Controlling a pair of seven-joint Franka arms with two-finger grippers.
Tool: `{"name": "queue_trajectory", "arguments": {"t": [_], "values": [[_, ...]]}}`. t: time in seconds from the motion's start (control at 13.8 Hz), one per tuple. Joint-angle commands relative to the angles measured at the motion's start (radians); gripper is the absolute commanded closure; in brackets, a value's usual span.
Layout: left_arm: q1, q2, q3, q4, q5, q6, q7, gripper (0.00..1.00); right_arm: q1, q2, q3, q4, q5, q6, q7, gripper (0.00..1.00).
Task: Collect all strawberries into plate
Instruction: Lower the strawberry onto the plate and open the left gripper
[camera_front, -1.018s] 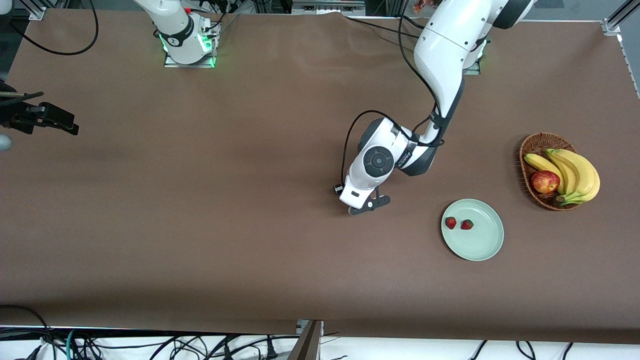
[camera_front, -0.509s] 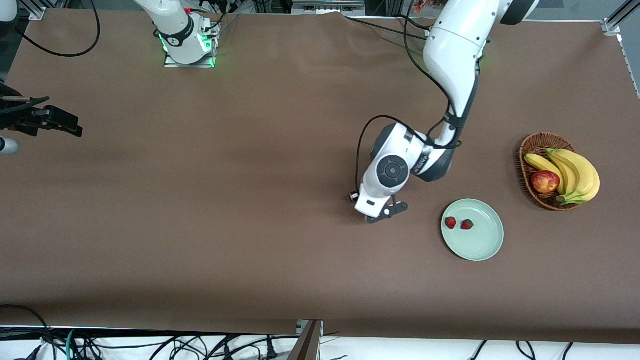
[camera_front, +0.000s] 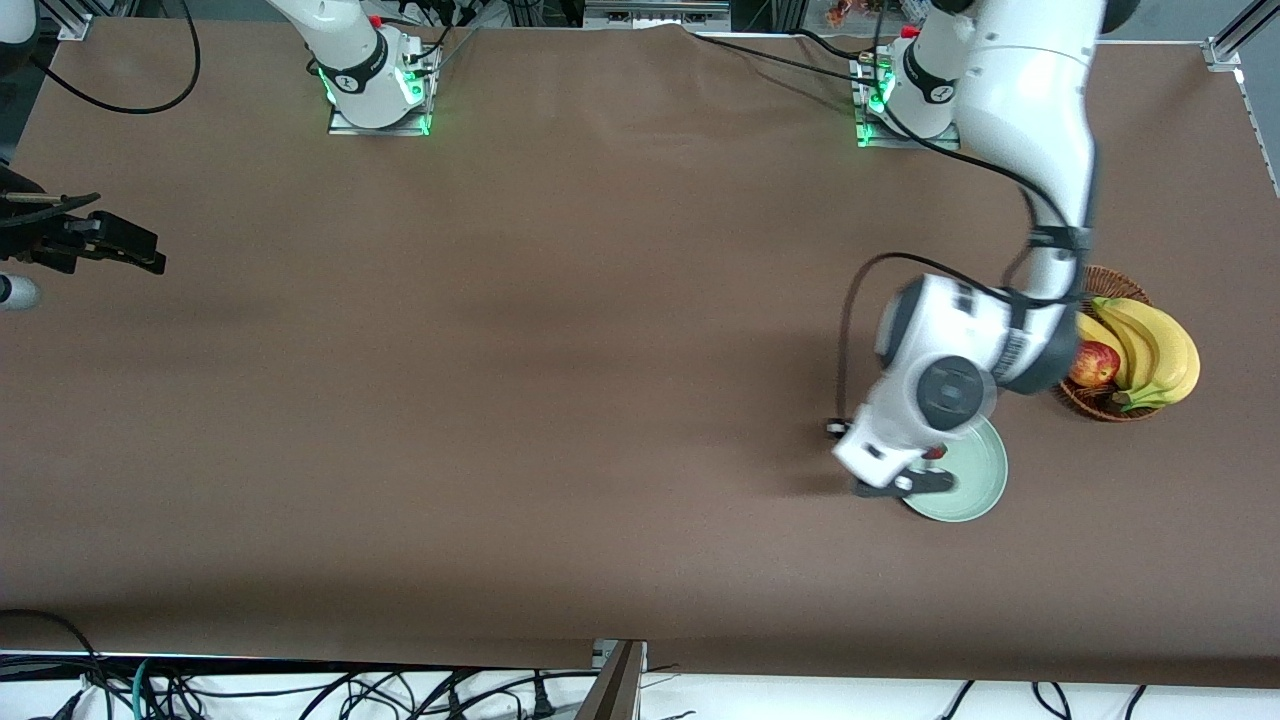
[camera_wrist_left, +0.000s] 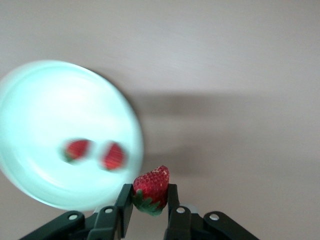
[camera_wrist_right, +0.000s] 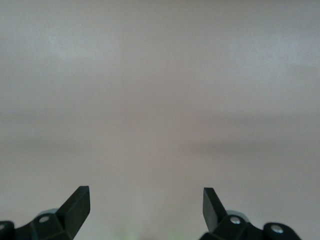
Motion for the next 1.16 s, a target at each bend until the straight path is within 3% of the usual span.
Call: {"name": "queue_trajectory", "arguments": {"t": [0.0, 0.44, 0.51, 0.58, 0.65, 0.8, 1.09], "values": [[0.082, -0.013, -0.019, -0.005, 0.014, -0.017, 0.168, 1.0, -0.004, -0.001, 0.009, 0.003, -0.016, 0.004, -0.012, 0.0], [0.171, 0.042, -0.02, -0.008, 0.0, 0.075, 0.337, 1.0, -0.003, 0.003, 0.01, 0.003, -0.016, 0.005, -0.012, 0.0], [0.171, 0.042, -0.022, -0.008, -0.001, 0.082, 0.337, 0.88, -0.003, 0.003, 0.01, 0.003, -0.016, 0.005, -0.014, 0.0], [0.171, 0.042, -0.022, -0.008, -0.003, 0.084, 0.337, 0.28, -0.003, 0.003, 0.01, 0.003, -0.016, 0.005, -0.014, 0.0], [0.194, 0.044, -0.025, -0.007, -0.045, 0.086, 0.349, 0.0, -0.003, 0.003, 0.01, 0.003, -0.016, 0.005, -0.014, 0.0], [0.207, 0.044, -0.025, -0.005, -0.119, 0.086, 0.399, 0.0, -0.003, 0.003, 0.01, 0.003, -0.018, 0.005, -0.014, 0.0], [0.192, 0.006, -0.026, 0.003, -0.113, 0.064, 0.39, 0.0, -0.003, 0.003, 0.01, 0.003, -0.019, 0.007, -0.015, 0.0]]}}
